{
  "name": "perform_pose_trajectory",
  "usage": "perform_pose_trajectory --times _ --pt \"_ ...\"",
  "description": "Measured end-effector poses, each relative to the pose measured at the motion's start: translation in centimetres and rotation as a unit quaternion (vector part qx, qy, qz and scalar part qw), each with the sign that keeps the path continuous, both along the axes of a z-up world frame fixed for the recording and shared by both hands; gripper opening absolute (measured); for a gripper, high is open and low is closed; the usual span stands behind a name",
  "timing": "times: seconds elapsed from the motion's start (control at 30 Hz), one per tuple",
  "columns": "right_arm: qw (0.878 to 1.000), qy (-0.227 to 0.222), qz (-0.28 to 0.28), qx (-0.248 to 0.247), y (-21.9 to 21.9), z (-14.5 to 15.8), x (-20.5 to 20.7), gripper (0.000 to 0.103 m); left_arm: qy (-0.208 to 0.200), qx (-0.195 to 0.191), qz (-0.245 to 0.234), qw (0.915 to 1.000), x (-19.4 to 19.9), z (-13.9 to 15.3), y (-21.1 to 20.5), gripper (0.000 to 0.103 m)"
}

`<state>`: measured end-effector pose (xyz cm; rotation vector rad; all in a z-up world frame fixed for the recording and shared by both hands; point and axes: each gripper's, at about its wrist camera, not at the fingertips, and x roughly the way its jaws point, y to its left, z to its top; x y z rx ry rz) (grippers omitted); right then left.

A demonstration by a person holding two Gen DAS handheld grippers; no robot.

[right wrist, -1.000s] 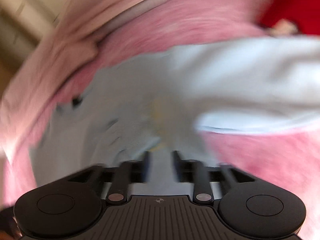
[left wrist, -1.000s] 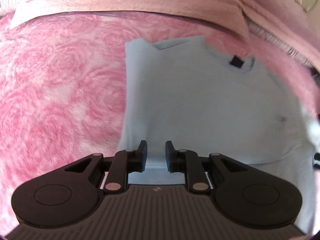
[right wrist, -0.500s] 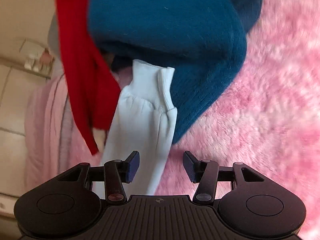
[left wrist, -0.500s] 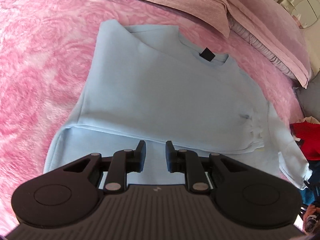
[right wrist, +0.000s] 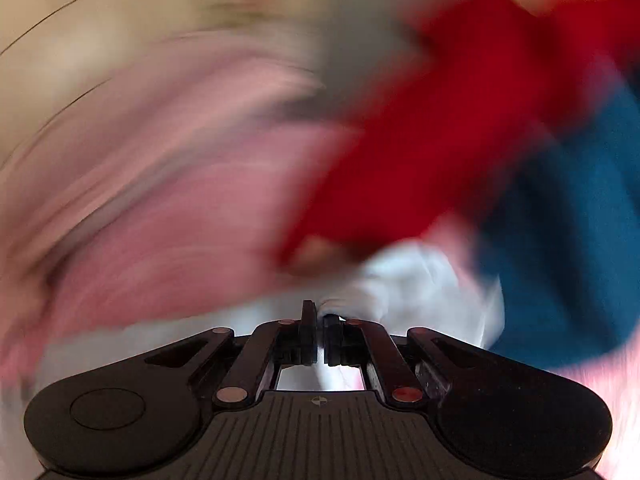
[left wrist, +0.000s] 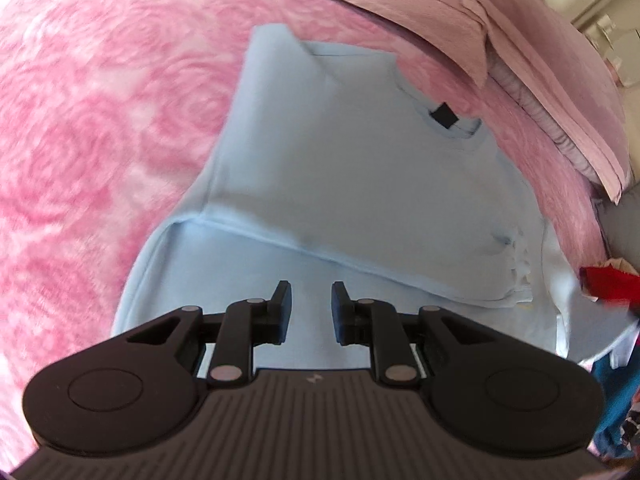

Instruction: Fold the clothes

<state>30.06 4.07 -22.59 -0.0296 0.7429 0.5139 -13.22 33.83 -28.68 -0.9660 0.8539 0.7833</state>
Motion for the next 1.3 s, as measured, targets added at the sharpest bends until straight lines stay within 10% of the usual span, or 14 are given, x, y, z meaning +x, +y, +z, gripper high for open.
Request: perform_pose_trajectory --times 0.1,0.2,0.23,0.3,0.4,0.53,0.73,0.93,1.03,1.23,1.3 --pt "0.978 -0.099 0.179 -0.030 8.3 3.0 -8.5 0.001 -0.011 -0.006 0.017 0.9998 -1.5 0.2 0.0 0.016" --pt "0.925 -0.138 0.342 -0.094 14.2 2.0 -18.1 0.004 -0.014 -0.011 0.031 0.9994 -2.9 0.3 0.0 0.016" --pt "0.903 -0.140 0.385 -0.129 15.8 1.0 -21.1 0.010 -0.015 -0.014 0.035 0.9992 -3.4 0.3 0.0 0.016" --pt "0.873 -0.123 0.440 -0.172 16.7 -1.6 -24.9 0.067 -0.021 -0.017 0.040 0.9988 -4.0 0.2 0.1 0.019" --pt "0.855 -0.085 0.468 -0.207 15.9 -4.3 -26.9 0.070 -0.033 -0.022 0.039 0.9985 -4.2 0.1 0.1 0.021" --pt "0.866 -0.051 0.436 -0.240 13.1 -6.0 -24.2 0.070 -0.064 -0.032 0.023 0.9972 -1.6 -0.2 0.5 0.028" --pt "0.921 0.015 0.304 -0.245 9.0 -5.9 -16.5 0.070 -0.107 -0.043 0.015 0.9932 3.5 -1.1 1.9 0.047" --pt "0.947 0.046 0.230 -0.218 7.5 -5.9 -12.0 0.070 -0.100 -0.074 0.022 0.9920 8.5 -4.4 3.6 0.037" --pt "0.948 0.025 0.236 -0.214 7.5 -6.0 -11.6 0.070 -0.078 -0.040 -0.007 0.9961 9.8 -3.9 3.3 0.002" --pt "0.947 -0.006 0.285 -0.149 8.8 -6.8 -9.9 0.069 -0.141 0.144 -0.027 0.9792 7.1 4.6 1.5 0.002" --pt "0.946 0.002 0.286 -0.149 9.6 -7.5 -8.9 0.052 -0.105 0.207 -0.036 0.9719 5.8 6.1 1.5 0.002"
